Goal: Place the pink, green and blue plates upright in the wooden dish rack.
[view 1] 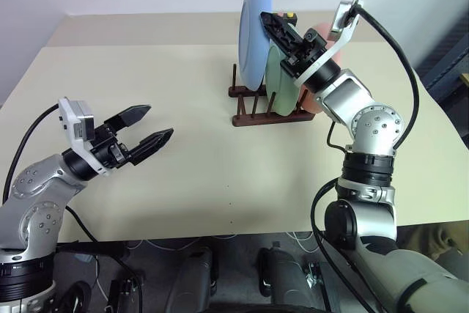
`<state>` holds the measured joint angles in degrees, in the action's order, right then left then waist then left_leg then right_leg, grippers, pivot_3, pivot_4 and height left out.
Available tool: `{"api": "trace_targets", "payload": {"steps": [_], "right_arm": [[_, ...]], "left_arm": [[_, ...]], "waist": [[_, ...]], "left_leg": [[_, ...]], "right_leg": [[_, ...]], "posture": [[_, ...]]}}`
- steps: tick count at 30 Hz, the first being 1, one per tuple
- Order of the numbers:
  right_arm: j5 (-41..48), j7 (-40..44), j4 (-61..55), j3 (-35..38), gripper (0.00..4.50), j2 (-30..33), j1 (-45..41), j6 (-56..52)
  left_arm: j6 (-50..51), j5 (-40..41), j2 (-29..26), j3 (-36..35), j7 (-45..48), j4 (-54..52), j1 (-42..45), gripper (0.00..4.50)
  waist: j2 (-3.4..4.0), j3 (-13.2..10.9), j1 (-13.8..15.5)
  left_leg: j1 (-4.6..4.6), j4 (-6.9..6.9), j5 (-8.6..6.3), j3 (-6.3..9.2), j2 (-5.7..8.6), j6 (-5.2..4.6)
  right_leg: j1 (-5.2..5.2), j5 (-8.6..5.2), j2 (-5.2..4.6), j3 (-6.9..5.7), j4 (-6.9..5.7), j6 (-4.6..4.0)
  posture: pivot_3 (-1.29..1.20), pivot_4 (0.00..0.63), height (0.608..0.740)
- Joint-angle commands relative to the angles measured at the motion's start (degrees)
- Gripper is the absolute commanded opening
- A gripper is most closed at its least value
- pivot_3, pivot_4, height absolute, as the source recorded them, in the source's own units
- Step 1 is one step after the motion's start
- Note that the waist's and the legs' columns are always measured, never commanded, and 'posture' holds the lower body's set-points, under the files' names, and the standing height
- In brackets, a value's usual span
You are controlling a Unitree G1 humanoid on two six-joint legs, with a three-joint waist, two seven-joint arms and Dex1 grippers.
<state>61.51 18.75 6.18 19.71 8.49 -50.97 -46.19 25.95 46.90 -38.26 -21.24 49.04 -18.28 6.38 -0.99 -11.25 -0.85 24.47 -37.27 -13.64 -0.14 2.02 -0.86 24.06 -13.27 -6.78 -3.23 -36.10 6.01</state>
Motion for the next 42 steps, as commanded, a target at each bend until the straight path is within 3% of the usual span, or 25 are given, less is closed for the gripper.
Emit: {"api": "trace_targets", "payload": {"steps": [1, 19, 22, 29, 42], "right_arm": [[0.6, 1.0, -0.9, 0.6, 0.00, 0.5, -0.7, 1.0], [-2.6, 3.2, -1.6, -3.2, 0.00, 0.7, 4.0, 0.5], [-3.4, 3.7, -1.7, -3.6, 0.90, 0.7, 4.4, 0.9], [-3.2, 4.0, -2.1, -3.2, 4.32, 0.5, 3.5, 0.7], [-9.3, 7.3, -6.6, -6.7, 4.42, 2.0, 2.9, 6.8]], "left_arm": [[-0.2, 0.9, -0.9, -1.6, 0.1, -2.3, 0.1, 4.46], [-0.1, 0.2, -1.0, -0.8, -0.2, -2.7, 0.5, 4.46], [0.0, 0.2, -1.1, -0.7, -0.4, -2.8, 0.5, 4.50], [-0.1, 0.1, -0.9, -0.6, -0.5, -2.8, 0.3, 4.50], [0.1, 0.1, -0.7, 0.1, -0.6, -2.6, 1.0, 4.50]], "waist": [[0.00, 0.0, 0.0], [0.00, 0.0, 0.0], [0.00, 0.0, 0.0], [0.00, 0.0, 0.0], [0.00, 0.0, 0.0]], "left_leg": [[0.00, 0.00, 0.00, 0.00, 0.00, 0.00], [0.00, 0.00, 0.00, 0.00, 0.00, 0.00], [0.00, 0.00, 0.00, 0.00, 0.00, 0.00], [0.00, 0.00, 0.00, 0.00, 0.00, 0.00], [0.00, 0.01, 0.00, 0.00, 0.00, 0.00]], "right_leg": [[0.00, 0.00, 0.00, 0.00, 0.00, 0.00], [0.00, 0.00, 0.00, 0.00, 0.00, 0.00], [0.00, 0.00, 0.00, 0.00, 0.00, 0.00], [0.00, 0.00, 0.00, 0.00, 0.00, 0.00], [0.01, 0.00, 0.00, 0.00, 0.01, 0.00]], "posture": [[0.00, 0.150, 0.735], [0.00, 0.150, 0.735], [0.00, 0.150, 0.735], [0.00, 0.150, 0.735], [0.00, 0.150, 0.735]]}}
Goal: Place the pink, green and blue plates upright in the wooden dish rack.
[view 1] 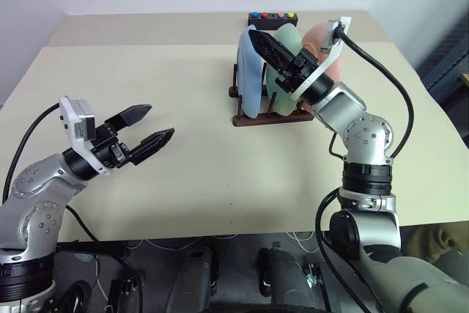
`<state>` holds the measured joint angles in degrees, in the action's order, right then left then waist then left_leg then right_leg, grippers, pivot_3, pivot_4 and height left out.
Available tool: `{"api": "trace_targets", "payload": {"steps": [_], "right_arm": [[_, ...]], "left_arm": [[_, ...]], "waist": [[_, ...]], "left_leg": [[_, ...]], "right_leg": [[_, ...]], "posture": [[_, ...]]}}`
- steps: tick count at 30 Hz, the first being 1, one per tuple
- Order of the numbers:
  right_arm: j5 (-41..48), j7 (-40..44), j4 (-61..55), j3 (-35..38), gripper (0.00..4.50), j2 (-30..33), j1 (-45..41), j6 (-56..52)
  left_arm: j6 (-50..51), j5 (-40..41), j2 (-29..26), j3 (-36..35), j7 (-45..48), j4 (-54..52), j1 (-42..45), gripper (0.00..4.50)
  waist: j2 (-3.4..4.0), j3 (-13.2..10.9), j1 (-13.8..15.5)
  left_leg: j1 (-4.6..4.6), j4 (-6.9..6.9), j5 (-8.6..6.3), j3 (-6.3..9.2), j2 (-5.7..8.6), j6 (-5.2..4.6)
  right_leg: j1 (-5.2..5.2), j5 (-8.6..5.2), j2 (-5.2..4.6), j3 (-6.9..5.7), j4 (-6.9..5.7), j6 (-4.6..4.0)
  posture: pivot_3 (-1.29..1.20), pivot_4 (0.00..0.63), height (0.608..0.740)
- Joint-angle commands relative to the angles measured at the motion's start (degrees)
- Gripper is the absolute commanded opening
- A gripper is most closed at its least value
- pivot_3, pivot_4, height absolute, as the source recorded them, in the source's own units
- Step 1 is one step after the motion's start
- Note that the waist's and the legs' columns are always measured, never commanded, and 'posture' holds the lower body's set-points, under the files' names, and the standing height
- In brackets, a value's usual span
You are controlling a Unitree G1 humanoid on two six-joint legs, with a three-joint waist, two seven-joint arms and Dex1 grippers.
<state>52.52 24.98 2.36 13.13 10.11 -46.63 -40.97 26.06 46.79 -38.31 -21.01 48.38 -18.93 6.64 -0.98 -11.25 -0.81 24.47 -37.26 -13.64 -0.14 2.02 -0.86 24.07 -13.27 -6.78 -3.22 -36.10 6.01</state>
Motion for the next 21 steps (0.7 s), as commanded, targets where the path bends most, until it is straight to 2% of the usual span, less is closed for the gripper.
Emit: {"api": "trace_targets", "payload": {"steps": [1, 6, 11, 16, 21], "right_arm": [[-0.3, 1.1, -3.0, 0.1, 4.42, 0.2, -1.4, 2.1], [-0.2, 1.9, -3.8, 1.9, 4.42, 0.1, -2.1, 6.4], [-0.1, 5.0, -4.2, 3.8, 4.42, 3.1, -1.8, 9.5], [-0.6, 16.0, -4.5, 3.9, 4.42, 12.7, 1.7, 9.2], [-0.3, 30.1, -6.8, 1.6, 4.42, 24.4, 9.6, 4.6]], "left_arm": [[0.0, 0.2, -0.6, -0.1, 0.0, -1.9, 0.8, 4.50], [-0.2, 0.0, -0.7, -0.1, 0.2, -1.4, 1.2, 4.50], [-0.3, -0.4, -1.0, 0.0, 0.3, -1.1, 2.0, 4.50], [-0.4, -0.9, -1.4, 0.0, 1.2, -0.2, 2.6, 4.50], [-0.8, -2.1, -2.4, 0.5, 2.9, 1.9, 4.3, 4.50]], "waist": [[0.00, 0.0, 0.0], [0.00, 0.0, 0.0], [0.00, 0.0, 0.1], [0.00, 0.0, 0.2], [-0.01, 0.0, 0.3]], "left_leg": [[0.00, 0.00, 0.00, 0.00, 0.00, 0.00], [0.00, 0.00, 0.00, 0.00, 0.00, 0.00], [0.00, 0.00, 0.00, 0.00, 0.00, 0.00], [0.01, 0.00, 0.00, 0.00, 0.01, 0.00], [0.00, 0.00, -0.01, 0.00, 0.01, -0.02]], "right_leg": [[0.00, 0.00, 0.00, 0.00, 0.00, 0.00], [-0.01, 0.00, 0.00, 0.00, 0.01, 0.00], [-0.01, 0.00, 0.00, 0.00, 0.02, 0.00], [-0.04, 0.00, 0.00, -0.01, 0.07, 0.00], [-0.10, 0.00, -0.01, -0.01, 0.14, 0.01]], "posture": [[0.00, 0.150, 0.735], [0.00, 0.150, 0.735], [0.00, 0.150, 0.735], [0.00, 0.150, 0.735], [0.00, 0.150, 0.735]]}}
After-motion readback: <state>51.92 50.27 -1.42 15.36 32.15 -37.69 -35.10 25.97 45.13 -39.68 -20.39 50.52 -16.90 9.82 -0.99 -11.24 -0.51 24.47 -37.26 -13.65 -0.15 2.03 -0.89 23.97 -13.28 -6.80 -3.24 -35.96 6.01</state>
